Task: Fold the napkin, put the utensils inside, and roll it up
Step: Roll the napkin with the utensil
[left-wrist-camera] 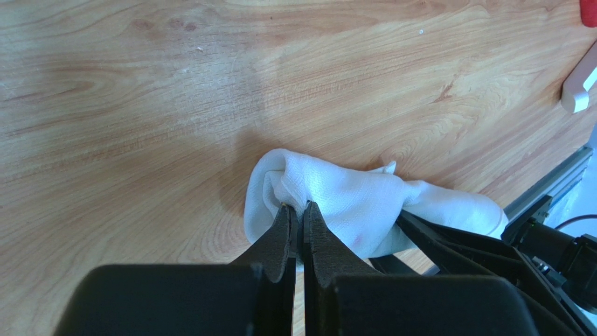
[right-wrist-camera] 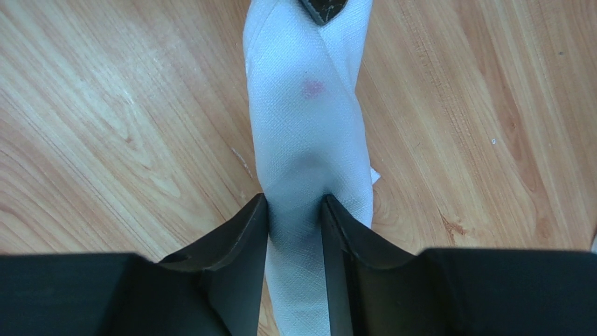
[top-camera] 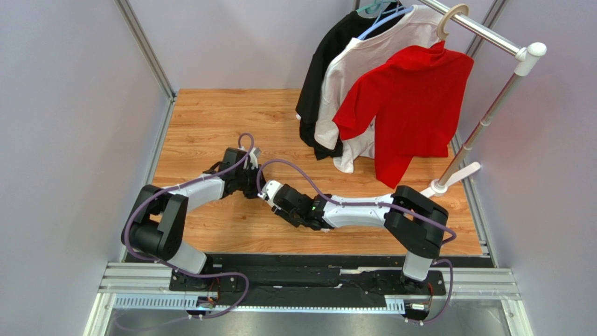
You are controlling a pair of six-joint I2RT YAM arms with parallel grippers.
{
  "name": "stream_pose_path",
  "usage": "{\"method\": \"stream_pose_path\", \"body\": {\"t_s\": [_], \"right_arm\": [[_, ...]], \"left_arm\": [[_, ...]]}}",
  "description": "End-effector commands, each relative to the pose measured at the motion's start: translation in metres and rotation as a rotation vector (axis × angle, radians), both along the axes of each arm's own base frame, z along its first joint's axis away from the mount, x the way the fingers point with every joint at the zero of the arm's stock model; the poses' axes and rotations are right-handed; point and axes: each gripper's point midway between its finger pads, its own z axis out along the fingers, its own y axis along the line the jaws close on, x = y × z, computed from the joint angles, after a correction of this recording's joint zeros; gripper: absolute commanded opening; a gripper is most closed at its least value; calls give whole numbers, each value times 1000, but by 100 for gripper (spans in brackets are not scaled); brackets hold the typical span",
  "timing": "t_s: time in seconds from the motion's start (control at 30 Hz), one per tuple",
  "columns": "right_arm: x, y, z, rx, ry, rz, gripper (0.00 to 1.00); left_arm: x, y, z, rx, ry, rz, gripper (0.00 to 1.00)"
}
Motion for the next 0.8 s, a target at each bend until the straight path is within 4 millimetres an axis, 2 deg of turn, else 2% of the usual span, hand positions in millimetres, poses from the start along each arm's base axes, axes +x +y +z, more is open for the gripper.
{"method": "stream_pose_path", "body": {"t_s": [0.0, 0.07, 0.1, 0.13, 0.2, 0.23, 0.27, 0.33, 0.5, 0.6, 0.77], "right_arm": [[-9, -6, -26, 7, 152, -4, 33], [-7, -11, -30, 22, 195, -43, 30], [-9, -10, -31, 35, 225, -39, 24], [-8, -13, -33, 40, 247, -48, 21], [-15, -11, -34, 69, 314, -43, 15], [-12, -13, -34, 80, 335, -57, 14], [-13, -14, -33, 92, 362, -69, 13], [-17, -12, -31, 127, 416, -69, 6], [-15, -9, -23, 217, 540, -80, 1], [-13, -6, -16, 263, 589, -70, 0], [-8, -5, -16, 305, 660, -60, 0]], "left_arm": [[6, -6, 18, -37, -56, -34, 9], [7, -7, 24, -49, -73, -30, 19], [8, -7, 29, -52, -88, -27, 32], [8, -6, 32, -52, -97, -21, 40], [9, 0, 38, -25, -108, 16, 51], [9, 3, 40, -14, -110, 34, 53], [11, 10, 41, 15, -124, 68, 60], [7, 18, 52, 32, -148, 105, 62], [2, 42, 71, 74, -209, 194, 64], [1, 43, 75, 72, -247, 177, 64], [5, 33, 66, 32, -244, 140, 64]]}}
